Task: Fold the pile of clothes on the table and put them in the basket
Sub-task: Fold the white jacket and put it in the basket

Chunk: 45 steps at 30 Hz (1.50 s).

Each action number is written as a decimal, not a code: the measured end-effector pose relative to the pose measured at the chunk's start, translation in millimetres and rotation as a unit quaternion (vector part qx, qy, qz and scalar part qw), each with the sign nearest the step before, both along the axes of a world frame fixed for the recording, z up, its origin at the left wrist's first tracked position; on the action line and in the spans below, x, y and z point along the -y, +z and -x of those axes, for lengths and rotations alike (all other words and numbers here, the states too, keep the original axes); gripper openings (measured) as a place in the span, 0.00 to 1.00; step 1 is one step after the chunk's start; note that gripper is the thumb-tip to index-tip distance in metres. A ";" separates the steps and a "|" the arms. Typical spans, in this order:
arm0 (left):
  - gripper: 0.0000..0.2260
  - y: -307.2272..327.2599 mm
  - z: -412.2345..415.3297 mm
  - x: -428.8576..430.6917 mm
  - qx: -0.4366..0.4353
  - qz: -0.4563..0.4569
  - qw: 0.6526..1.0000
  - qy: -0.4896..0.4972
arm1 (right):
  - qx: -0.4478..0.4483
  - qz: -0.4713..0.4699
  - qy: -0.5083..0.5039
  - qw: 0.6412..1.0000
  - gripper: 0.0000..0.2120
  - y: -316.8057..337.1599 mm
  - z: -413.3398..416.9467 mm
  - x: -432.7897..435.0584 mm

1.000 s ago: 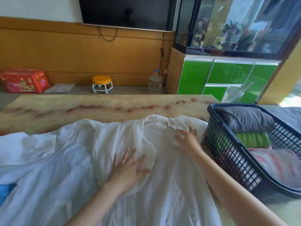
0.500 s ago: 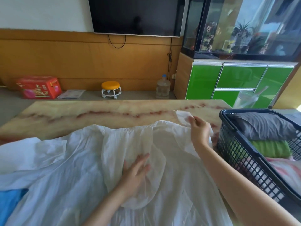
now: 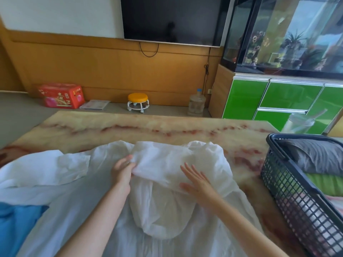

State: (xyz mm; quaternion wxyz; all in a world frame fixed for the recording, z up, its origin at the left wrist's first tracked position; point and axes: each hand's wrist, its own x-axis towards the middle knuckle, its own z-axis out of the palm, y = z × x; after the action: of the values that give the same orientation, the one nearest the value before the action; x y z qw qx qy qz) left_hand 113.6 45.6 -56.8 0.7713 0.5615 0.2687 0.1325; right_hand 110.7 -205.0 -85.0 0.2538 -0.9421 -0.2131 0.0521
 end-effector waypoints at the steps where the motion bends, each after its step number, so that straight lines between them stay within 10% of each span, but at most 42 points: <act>1: 0.18 -7.8 3.6 -3.9 -0.006 -0.087 0.996 0.006 | -0.022 0.059 -0.027 0.998 0.43 -4.2 0.0 11.8; 5: 0.19 -30.9 21.0 -15.7 -0.046 -0.376 0.925 -0.005 | -0.039 0.150 -0.094 0.983 0.56 -19.9 1.3 44.6; 8: 0.18 -30.2 27.9 -14.8 -0.011 -0.456 0.890 0.010 | -0.027 0.091 -0.141 0.985 0.33 -16.9 -4.7 51.4; 12: 0.12 -25.5 23.3 -7.0 -0.016 -0.576 0.817 0.020 | 0.045 0.133 -0.179 0.974 0.30 -13.9 -25.2 64.6; 15: 0.21 -16.3 11.7 -0.5 0.038 -0.654 0.744 -0.128 | 0.049 0.159 -0.196 0.966 0.32 -16.1 -46.3 74.6; 20: 0.27 -47.2 1.8 -1.0 -0.139 -0.682 0.639 -0.328 | -0.016 0.236 -0.220 0.946 0.42 -32.0 -57.5 97.2; 29: 0.35 -55.9 -12.4 -19.7 -0.115 -0.695 0.650 -0.285 | 0.093 0.175 -0.270 0.942 0.36 -18.9 -68.8 72.5; 34: 0.54 -60.7 -13.8 -20.6 -0.117 -0.705 0.637 -0.289 | -0.046 0.153 -0.238 0.958 0.33 -28.1 -77.4 64.8; 39: 0.26 -41.9 -2.0 -44.6 -0.025 -0.588 0.780 -0.211 | -0.034 0.157 -0.236 0.958 0.30 -10.4 -74.2 54.8; 45: 0.21 -22.2 25.0 -154.7 -0.106 -0.671 0.733 -0.044 | 0.030 0.033 -0.104 0.994 0.22 16.0 -26.4 -42.9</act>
State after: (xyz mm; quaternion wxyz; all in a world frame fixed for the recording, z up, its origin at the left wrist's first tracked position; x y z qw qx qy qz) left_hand 88.6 200.3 -78.9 0.1659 0.9548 0.1651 0.1832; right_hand 137.1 -162.1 -69.0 0.2196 -0.9682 -0.1197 0.0039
